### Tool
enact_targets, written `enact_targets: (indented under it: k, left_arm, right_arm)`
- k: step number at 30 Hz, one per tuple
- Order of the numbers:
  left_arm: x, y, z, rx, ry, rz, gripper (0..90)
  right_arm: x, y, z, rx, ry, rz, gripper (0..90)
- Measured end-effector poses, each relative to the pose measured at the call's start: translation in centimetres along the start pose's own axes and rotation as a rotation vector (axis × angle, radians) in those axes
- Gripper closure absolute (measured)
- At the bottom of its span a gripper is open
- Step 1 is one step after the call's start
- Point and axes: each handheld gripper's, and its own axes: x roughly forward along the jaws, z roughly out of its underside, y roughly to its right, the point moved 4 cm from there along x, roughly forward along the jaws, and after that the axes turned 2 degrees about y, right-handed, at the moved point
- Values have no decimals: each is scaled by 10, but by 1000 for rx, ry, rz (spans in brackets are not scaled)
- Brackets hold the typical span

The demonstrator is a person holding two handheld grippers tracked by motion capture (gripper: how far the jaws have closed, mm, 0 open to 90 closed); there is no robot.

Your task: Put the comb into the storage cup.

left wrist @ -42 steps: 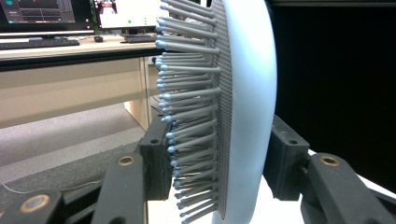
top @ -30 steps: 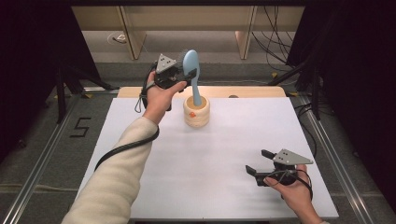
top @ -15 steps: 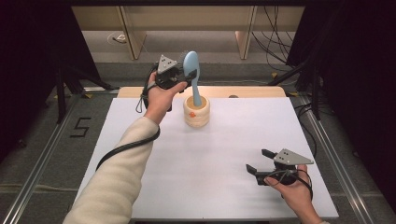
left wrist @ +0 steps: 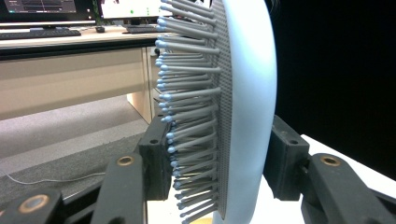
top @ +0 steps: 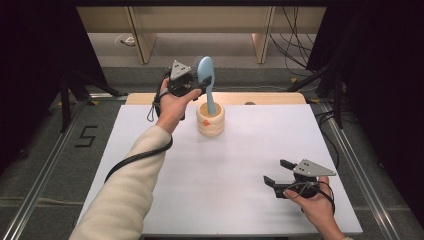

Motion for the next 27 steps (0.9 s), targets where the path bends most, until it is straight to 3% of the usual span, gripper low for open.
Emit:
enact_targets:
  k: [27]
  left_arm:
    - [9, -5, 18, 0, -27, -10, 501]
  right_arm:
    - [1, -1, 1, 1, -14, -18, 152]
